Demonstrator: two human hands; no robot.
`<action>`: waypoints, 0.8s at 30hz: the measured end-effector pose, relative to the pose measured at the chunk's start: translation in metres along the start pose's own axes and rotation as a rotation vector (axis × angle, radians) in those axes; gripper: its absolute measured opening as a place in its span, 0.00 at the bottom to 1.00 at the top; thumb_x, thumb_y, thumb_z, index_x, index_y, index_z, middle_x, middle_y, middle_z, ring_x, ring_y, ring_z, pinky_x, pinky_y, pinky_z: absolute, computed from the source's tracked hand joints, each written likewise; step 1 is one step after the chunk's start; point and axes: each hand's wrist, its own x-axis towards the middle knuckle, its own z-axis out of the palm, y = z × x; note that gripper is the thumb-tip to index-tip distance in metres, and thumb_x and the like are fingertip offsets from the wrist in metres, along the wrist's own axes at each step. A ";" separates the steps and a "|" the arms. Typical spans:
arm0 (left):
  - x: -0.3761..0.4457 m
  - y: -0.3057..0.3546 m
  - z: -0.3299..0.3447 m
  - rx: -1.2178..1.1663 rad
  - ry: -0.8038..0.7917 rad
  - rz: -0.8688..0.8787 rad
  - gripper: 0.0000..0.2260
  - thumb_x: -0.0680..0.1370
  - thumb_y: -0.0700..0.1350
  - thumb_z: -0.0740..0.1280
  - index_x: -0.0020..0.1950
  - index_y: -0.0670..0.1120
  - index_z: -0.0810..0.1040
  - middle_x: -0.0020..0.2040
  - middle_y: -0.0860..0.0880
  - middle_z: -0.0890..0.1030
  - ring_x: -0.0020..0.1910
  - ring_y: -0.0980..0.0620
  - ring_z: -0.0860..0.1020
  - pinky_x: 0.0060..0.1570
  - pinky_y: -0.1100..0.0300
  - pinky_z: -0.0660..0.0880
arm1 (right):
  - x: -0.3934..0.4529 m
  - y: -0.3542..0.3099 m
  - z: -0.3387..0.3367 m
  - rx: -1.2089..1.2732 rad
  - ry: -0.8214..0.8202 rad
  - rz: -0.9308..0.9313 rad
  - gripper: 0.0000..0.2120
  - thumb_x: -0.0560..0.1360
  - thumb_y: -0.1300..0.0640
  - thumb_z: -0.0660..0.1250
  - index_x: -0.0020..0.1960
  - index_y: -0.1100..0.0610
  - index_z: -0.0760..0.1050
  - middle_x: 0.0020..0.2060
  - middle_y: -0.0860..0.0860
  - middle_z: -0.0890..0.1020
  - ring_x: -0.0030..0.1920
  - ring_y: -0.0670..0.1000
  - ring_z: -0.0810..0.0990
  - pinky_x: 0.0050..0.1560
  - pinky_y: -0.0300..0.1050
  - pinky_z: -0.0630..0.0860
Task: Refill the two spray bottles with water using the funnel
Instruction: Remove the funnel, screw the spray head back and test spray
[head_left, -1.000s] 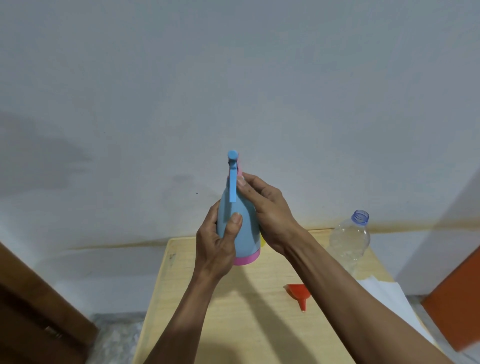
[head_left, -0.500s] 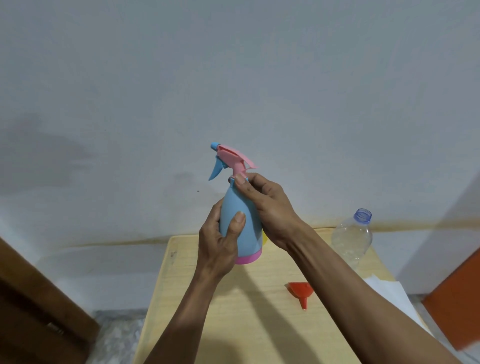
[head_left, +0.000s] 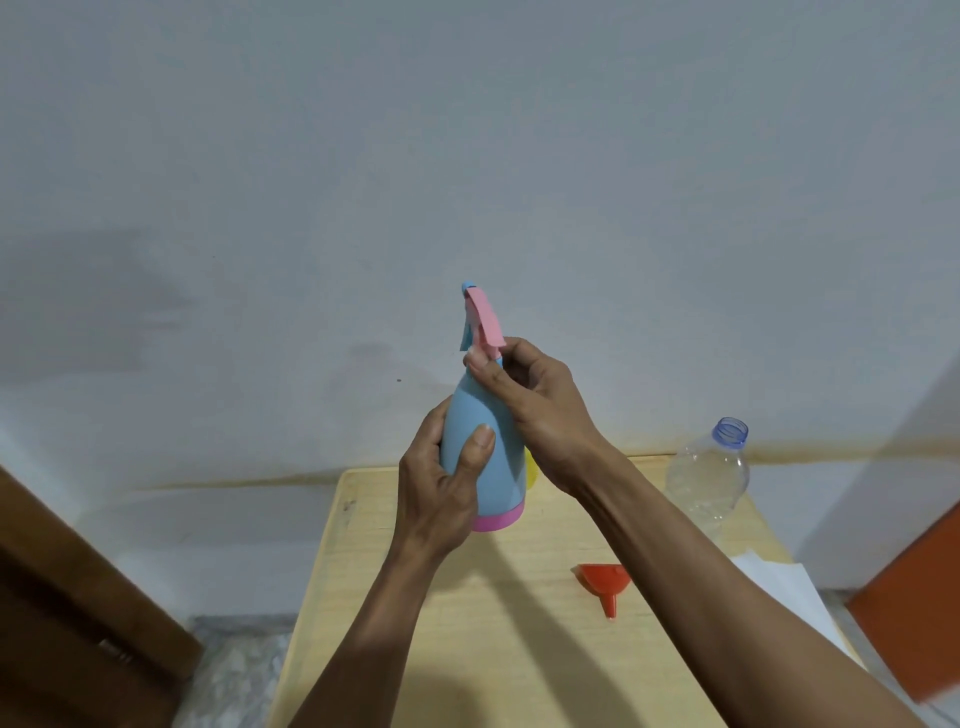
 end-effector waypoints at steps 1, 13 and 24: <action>0.000 -0.001 0.000 0.000 -0.001 0.000 0.27 0.72 0.67 0.63 0.66 0.55 0.74 0.56 0.56 0.81 0.53 0.54 0.81 0.46 0.53 0.82 | 0.001 -0.001 -0.001 -0.024 0.007 -0.011 0.13 0.77 0.45 0.72 0.55 0.52 0.82 0.47 0.47 0.84 0.49 0.48 0.81 0.55 0.49 0.79; 0.000 -0.001 -0.001 -0.064 -0.033 -0.019 0.24 0.73 0.65 0.63 0.64 0.54 0.76 0.54 0.53 0.82 0.52 0.51 0.82 0.46 0.46 0.82 | -0.002 -0.002 -0.007 0.006 -0.083 0.032 0.13 0.80 0.50 0.67 0.57 0.58 0.83 0.54 0.54 0.85 0.50 0.50 0.81 0.57 0.52 0.79; 0.000 0.002 -0.005 -0.119 -0.068 -0.055 0.19 0.73 0.64 0.63 0.58 0.57 0.79 0.50 0.51 0.83 0.49 0.48 0.82 0.44 0.43 0.80 | 0.003 -0.008 -0.012 0.011 -0.085 0.081 0.14 0.78 0.49 0.71 0.54 0.59 0.84 0.51 0.54 0.87 0.48 0.48 0.83 0.49 0.43 0.79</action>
